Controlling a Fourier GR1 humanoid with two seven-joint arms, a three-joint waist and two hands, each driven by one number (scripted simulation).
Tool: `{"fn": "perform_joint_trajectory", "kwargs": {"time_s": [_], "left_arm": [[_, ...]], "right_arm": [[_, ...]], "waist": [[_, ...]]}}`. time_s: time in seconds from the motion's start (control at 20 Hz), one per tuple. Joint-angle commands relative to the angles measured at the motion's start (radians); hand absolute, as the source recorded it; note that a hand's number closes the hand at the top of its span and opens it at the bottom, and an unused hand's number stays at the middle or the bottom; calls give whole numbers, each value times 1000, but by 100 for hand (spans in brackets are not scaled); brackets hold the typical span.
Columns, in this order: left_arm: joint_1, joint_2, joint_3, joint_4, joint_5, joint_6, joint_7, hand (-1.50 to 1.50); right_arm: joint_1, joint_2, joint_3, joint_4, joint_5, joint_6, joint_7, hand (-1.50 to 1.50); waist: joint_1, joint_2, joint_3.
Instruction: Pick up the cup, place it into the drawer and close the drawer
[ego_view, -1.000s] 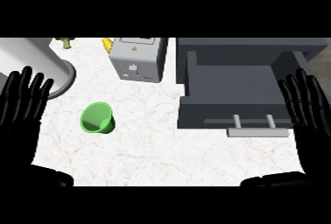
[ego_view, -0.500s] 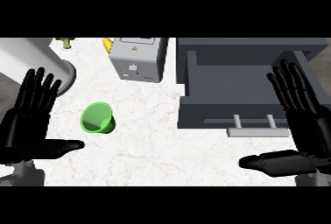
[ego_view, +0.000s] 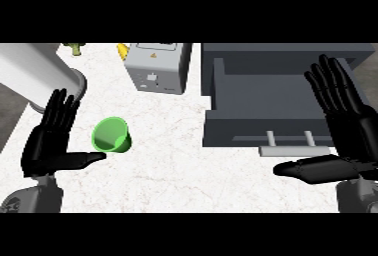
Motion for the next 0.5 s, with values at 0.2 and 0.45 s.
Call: {"fn": "perform_joint_trajectory", "kwargs": {"time_s": [0.2, 0.45], "left_arm": [[-49, 14, 29, 289, -62, 17, -157, -150], [-95, 55, 54, 516, -77, -37, -323, -150]], "right_arm": [[22, -4, -20, -62, -13, 12, 12, -150], [-18, -27, -50, -36, -29, 24, 44, -150]], "waist": [[-3, -1, 0], [-3, -1, 0]]}}
